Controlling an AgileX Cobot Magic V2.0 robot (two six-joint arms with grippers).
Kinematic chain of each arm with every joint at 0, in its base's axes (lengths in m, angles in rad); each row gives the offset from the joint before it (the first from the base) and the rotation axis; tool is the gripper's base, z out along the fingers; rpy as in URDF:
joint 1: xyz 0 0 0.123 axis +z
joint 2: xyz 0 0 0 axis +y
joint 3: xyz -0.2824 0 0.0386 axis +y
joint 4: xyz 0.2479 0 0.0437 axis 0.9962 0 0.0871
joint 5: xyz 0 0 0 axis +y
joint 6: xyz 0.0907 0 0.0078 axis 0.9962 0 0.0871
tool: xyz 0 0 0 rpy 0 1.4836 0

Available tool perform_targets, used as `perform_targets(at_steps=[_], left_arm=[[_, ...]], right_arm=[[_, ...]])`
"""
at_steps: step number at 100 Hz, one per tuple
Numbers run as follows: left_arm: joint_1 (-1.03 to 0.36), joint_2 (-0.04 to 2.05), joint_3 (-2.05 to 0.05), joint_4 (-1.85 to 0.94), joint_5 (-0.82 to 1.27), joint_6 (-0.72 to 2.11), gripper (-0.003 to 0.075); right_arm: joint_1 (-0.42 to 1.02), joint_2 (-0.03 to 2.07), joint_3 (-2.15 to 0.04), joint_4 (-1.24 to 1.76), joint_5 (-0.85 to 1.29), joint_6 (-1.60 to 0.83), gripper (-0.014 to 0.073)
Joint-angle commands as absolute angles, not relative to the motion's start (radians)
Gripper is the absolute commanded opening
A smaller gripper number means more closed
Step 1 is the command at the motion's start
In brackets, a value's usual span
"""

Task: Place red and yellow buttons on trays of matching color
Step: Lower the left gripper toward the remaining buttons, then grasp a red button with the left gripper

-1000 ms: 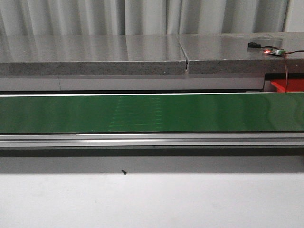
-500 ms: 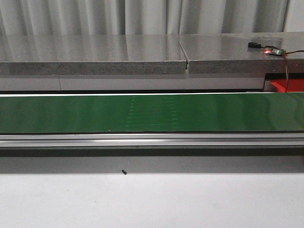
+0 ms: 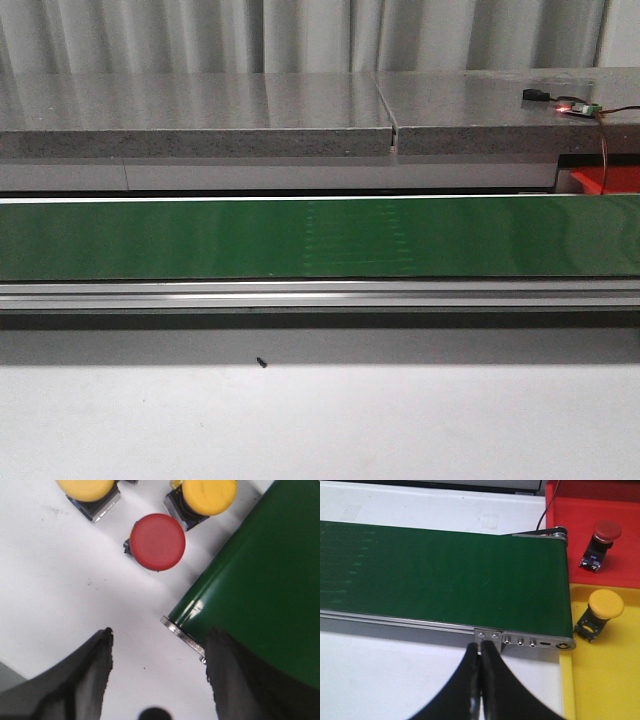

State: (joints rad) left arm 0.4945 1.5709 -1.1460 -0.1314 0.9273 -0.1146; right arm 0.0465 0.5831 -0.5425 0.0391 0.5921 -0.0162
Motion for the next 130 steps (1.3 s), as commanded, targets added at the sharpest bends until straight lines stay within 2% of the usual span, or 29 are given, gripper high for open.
perform_targets(at_steps=[1,58,83,112,130], left_arm=[[0.498,1.568,-1.191,-0.141,0.904,-0.121,0.0388],[0.498,1.789,-1.345,-0.136,0.903,-0.115,0.0388],[0.498,1.815,-1.354,-0.136,0.868,-0.113,0.0386],[0.498,1.815,-1.356,-0.136,0.859,-0.092,0.0227],[0.498,1.781,-1.355,-0.136,0.866,-0.092,0.0208]], right_arm=[[0.047,0.582,-0.565,0.03,0.53,-0.019,-0.006],[0.047,0.582,-0.565,0.03,0.53,-0.019,-0.006],[0.047,0.582,-0.565,0.03,0.53,-0.019,-0.006],[0.047,0.582,-0.565,0.03,0.53,-0.019,-0.006],[0.047,0.582,-0.565,0.03,0.53,-0.019,-0.006]])
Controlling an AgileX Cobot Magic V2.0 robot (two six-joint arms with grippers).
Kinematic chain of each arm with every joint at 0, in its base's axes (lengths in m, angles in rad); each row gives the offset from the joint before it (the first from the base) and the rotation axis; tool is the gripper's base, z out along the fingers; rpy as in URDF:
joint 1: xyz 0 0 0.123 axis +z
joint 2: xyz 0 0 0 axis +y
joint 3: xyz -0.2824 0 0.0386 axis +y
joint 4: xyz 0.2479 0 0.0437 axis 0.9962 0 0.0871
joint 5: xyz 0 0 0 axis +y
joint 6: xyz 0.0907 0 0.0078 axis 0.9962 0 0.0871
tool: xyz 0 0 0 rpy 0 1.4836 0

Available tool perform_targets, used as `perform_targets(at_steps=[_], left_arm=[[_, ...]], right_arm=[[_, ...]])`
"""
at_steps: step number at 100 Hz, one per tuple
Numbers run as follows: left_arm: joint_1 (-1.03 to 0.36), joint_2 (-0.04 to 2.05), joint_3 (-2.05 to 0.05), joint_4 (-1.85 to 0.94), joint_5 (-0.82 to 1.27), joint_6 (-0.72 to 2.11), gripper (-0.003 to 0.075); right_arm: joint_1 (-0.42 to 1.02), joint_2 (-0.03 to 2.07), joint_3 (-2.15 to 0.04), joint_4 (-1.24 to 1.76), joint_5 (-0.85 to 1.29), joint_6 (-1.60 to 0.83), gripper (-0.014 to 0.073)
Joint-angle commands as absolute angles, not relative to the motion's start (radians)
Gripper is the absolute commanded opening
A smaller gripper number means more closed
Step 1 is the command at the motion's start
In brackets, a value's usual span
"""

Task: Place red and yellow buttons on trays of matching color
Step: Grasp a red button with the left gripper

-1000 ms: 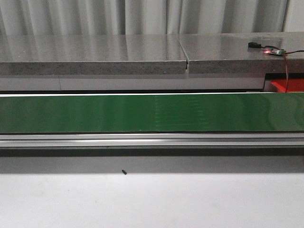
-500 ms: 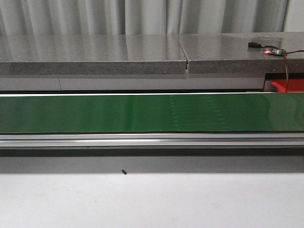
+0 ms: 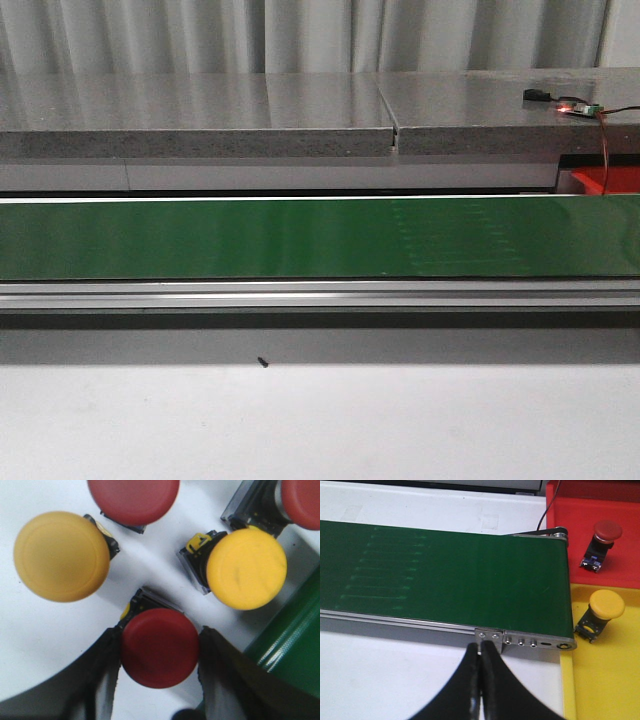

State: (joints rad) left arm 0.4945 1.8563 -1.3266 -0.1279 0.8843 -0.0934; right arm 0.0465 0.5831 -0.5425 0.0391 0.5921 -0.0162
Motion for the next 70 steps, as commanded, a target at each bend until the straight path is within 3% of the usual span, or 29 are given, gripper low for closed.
perform_targets(at_steps=[1,42,70], left_arm=[[0.498,1.778,-1.355,-0.136,0.865,-0.092,0.0208],[0.498,1.541,-1.355,-0.14,0.919,-0.088,0.0208],[0.413,1.465,-1.353,-0.154,0.928,-0.088,0.0208]], right_arm=[[0.047,0.582,-0.565,0.03,0.53,-0.019,-0.006],[0.047,0.582,-0.565,0.03,0.53,-0.019,-0.006],[0.047,0.582,-0.565,0.03,0.53,-0.019,-0.006]])
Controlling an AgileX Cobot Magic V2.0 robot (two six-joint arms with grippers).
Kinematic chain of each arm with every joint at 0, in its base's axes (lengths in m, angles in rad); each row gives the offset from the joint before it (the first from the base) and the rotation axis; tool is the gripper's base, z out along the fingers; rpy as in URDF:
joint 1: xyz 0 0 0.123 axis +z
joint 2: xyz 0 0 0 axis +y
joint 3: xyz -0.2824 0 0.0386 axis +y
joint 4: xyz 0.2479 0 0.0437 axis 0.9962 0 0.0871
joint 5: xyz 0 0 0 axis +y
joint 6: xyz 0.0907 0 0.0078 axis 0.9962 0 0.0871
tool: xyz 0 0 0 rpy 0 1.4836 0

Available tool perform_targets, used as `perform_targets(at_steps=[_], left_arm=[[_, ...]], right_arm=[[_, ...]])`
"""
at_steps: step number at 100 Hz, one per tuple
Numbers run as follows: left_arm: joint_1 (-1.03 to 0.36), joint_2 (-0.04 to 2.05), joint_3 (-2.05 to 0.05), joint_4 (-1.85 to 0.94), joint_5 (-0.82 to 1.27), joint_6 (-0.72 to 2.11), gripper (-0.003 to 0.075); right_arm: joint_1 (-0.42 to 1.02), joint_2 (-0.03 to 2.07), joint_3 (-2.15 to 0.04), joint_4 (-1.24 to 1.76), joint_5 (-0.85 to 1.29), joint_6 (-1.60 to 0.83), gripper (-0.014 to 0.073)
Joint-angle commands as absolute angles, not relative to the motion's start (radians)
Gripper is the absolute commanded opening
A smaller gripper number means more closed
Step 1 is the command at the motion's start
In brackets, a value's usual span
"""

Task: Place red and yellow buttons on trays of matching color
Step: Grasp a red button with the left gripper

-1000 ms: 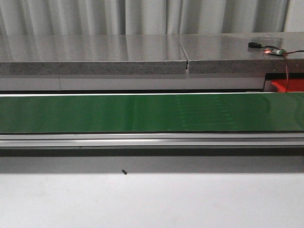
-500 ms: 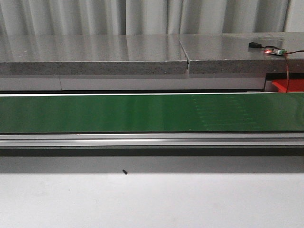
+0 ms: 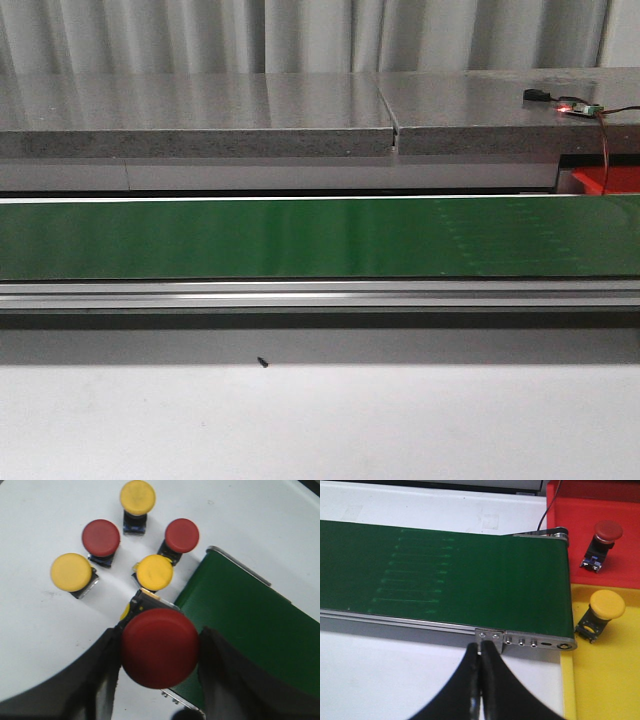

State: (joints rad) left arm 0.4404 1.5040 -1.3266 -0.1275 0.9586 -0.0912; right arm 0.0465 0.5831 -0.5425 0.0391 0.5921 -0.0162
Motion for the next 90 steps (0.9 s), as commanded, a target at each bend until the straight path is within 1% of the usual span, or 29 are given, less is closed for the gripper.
perform_targets(at_steps=[1,29,61,70,76,77,83,84,90], left_arm=[[0.408,1.465,-1.353,-0.154,0.928,-0.088,0.0208],[0.323,1.49,-1.353,-0.159,0.9,-0.088,0.0208],[0.275,1.58,-1.353,-0.161,0.958,-0.088,0.0219],[0.275,1.606,-1.353,-0.161,0.976,-0.088,0.0269],[0.275,1.623,-1.353,-0.161,0.991,-0.088,0.0336],[0.275,1.623,-1.353,-0.161,0.991,-0.088,0.0336],[0.275,1.627,-1.353,-0.163,0.995,-0.082,0.0412],[0.275,1.627,-1.353,-0.163,0.995,-0.081,0.0412],[0.275,1.627,-1.355,-0.187,0.995,-0.056,0.0485]], right_arm=[[0.047,0.582,-0.565,0.03,0.53,-0.019,-0.006],[0.047,0.582,-0.565,0.03,0.53,-0.019,-0.006],[0.047,0.582,-0.565,0.03,0.53,-0.019,-0.006],[0.047,0.582,-0.565,0.03,0.53,-0.019,-0.006],[0.047,0.582,-0.565,0.03,0.53,-0.019,-0.006],[0.047,0.582,-0.565,0.03,0.53,-0.019,-0.006],[0.047,0.582,-0.565,0.03,0.53,-0.019,-0.006],[0.047,0.582,-0.565,0.03,0.53,-0.019,-0.006],[0.047,0.582,-0.565,0.03,0.53,-0.019,-0.006]])
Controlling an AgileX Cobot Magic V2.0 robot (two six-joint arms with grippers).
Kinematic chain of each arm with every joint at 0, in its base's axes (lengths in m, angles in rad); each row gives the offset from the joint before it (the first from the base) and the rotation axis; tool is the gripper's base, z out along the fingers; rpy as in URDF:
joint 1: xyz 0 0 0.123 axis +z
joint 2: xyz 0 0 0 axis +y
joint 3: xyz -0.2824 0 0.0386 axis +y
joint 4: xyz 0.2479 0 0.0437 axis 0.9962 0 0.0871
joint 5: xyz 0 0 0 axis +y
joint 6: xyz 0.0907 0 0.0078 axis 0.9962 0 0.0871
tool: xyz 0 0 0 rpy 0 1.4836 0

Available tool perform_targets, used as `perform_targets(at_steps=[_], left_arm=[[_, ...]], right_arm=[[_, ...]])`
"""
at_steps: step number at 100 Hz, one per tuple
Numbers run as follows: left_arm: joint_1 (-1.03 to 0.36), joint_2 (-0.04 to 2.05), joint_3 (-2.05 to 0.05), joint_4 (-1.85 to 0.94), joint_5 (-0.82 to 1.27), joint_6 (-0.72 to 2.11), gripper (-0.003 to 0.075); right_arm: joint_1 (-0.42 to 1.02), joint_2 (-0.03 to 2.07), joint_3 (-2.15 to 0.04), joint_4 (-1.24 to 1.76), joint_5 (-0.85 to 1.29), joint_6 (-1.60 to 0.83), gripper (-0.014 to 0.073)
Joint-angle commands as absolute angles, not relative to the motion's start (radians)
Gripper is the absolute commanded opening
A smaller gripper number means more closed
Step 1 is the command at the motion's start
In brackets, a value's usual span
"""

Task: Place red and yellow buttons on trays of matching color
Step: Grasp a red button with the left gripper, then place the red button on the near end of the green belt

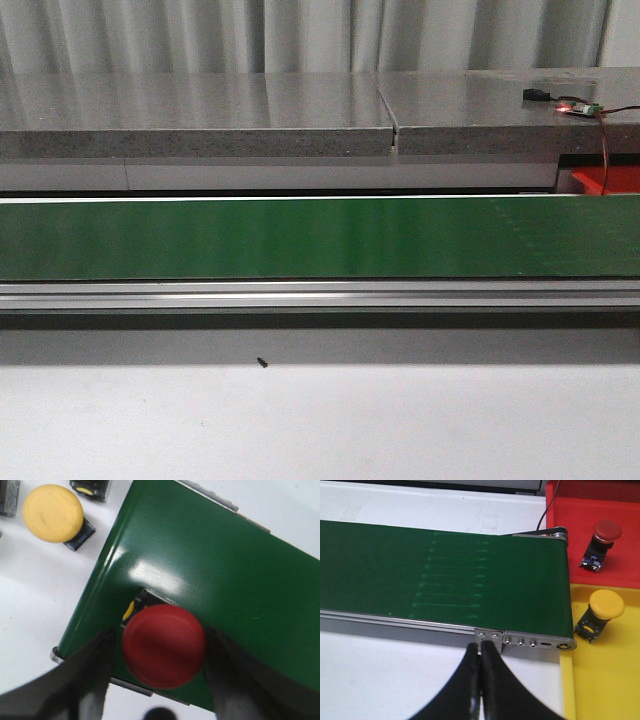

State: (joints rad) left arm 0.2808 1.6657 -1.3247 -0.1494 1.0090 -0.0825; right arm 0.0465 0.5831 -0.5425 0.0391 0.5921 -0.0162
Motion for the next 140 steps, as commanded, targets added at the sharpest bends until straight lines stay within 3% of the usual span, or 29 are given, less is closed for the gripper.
perform_targets(at_steps=[1,11,43,67,100,140], left_arm=[[0.275,1.627,-1.355,-0.19,0.995,-0.053,0.0485],[0.275,1.625,-1.357,-0.263,0.993,-0.008,0.0542],[0.287,1.538,-1.357,-0.339,0.956,0.037,0.0538],[0.424,1.476,-1.357,-0.318,0.978,0.037,0.0538],[0.577,1.488,-1.316,-0.195,1.03,0.039,0.0538],[0.589,1.607,-1.316,-0.148,0.994,0.033,0.0538]], right_arm=[[0.047,0.582,-0.565,0.03,0.53,-0.019,-0.006],[0.047,0.582,-0.565,0.03,0.53,-0.019,-0.006],[0.047,0.582,-0.565,0.03,0.53,-0.019,-0.006],[0.047,0.582,-0.565,0.03,0.53,-0.019,-0.006],[0.047,0.582,-0.565,0.03,0.53,-0.019,-0.006],[0.047,0.582,-0.565,0.03,0.53,-0.019,-0.006]])
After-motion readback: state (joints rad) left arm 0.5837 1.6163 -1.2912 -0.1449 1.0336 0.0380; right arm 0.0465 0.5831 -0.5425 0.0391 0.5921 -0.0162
